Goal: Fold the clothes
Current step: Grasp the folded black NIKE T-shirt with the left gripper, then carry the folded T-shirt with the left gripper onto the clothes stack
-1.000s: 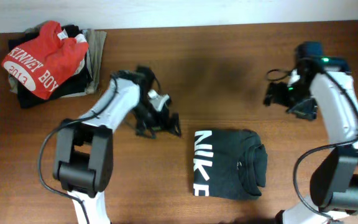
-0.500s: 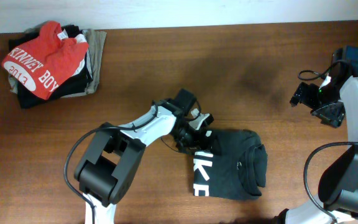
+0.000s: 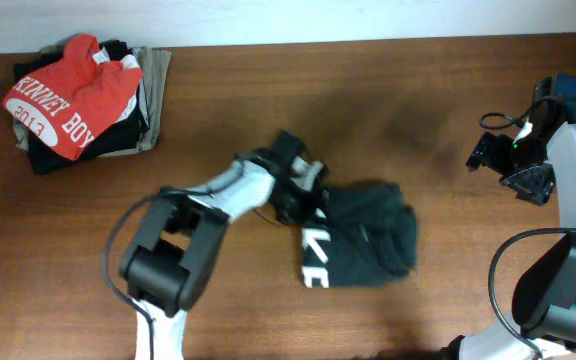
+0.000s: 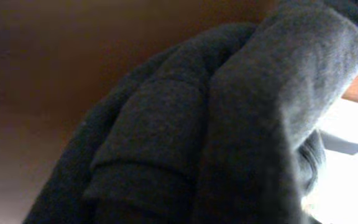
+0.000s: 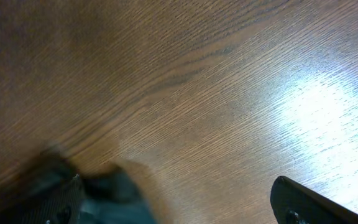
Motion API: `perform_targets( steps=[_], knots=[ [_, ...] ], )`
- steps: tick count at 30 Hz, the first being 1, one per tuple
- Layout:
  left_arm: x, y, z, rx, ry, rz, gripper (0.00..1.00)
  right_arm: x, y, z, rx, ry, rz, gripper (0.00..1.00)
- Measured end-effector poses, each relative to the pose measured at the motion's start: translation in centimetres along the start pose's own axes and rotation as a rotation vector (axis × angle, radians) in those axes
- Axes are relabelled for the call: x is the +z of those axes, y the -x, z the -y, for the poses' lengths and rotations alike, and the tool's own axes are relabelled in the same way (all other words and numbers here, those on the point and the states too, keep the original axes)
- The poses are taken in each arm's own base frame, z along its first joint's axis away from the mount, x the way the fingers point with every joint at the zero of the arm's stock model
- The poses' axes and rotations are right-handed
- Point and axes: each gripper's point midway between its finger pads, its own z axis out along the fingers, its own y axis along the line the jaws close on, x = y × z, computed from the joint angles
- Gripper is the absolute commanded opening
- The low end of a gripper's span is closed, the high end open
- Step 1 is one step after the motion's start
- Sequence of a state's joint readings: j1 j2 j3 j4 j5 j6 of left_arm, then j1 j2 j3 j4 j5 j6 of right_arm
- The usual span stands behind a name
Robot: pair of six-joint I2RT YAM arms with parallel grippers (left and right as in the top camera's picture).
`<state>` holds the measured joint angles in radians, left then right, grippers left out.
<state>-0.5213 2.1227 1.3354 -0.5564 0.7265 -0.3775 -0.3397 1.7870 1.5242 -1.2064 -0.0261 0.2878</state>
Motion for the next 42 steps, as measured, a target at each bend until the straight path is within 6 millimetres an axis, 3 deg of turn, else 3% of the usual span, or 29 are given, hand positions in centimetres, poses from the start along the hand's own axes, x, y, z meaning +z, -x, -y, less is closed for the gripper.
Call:
perform_targets(
  steps=[2,4,8,10,14,18,21,27,30,36,39,42],
  knots=[
    [-3.5,3.2,-3.3,-0.050,0.052,0.102,0.00,0.0,0.0,0.0,0.000,0.000,0.000,0.99],
    [-8.4,7.0,-7.4,-0.075,0.111,0.246,0.01,0.0,0.0,0.0,0.000,0.000,0.000,0.99],
    [-16.1,11.4,-14.2,-0.059,0.312,0.460,0.00,0.0,0.0,0.0,0.000,0.000,0.000,0.99],
    [-19.0,12.4,-16.5,-0.043,0.419,0.515,0.01,0.0,0.0,0.0,0.000,0.000,0.000,0.99],
    [-25.1,14.7,-19.0,-0.008,0.644,0.631,0.01,0.0,0.0,0.0,0.000,0.000,0.000,0.99],
    [-31.1,16.8,-18.5,-0.005,0.746,0.742,0.01,0.0,0.0,0.0,0.000,0.000,0.000,0.98],
    [-35.9,18.2,-16.3,-0.002,0.766,0.830,0.00,0.0,0.0,0.0,0.000,0.000,0.000,0.99],
    [-40.9,19.1,-13.1,-0.080,0.734,0.969,0.00,0.0,0.0,0.0,0.000,0.000,0.000,0.99],
    [-42.5,18.8,-14.4,-0.157,0.723,1.019,0.01,0.0,0.0,0.0,0.000,0.000,0.000,0.99],
    [-48.3,16.8,-19.3,-0.284,0.754,1.132,0.01,0.0,0.0,0.0,0.000,0.000,0.000,0.98],
    [-49.6,16.6,-19.9,-0.294,0.758,1.167,0.01,0.0,0.0,0.0,0.000,0.000,0.000,0.99],
    [-49.7,16.7,-19.8,-0.291,0.758,1.172,0.01,0.0,0.0,0.0,-0.001,0.000,0.000,0.99]
  ],
)
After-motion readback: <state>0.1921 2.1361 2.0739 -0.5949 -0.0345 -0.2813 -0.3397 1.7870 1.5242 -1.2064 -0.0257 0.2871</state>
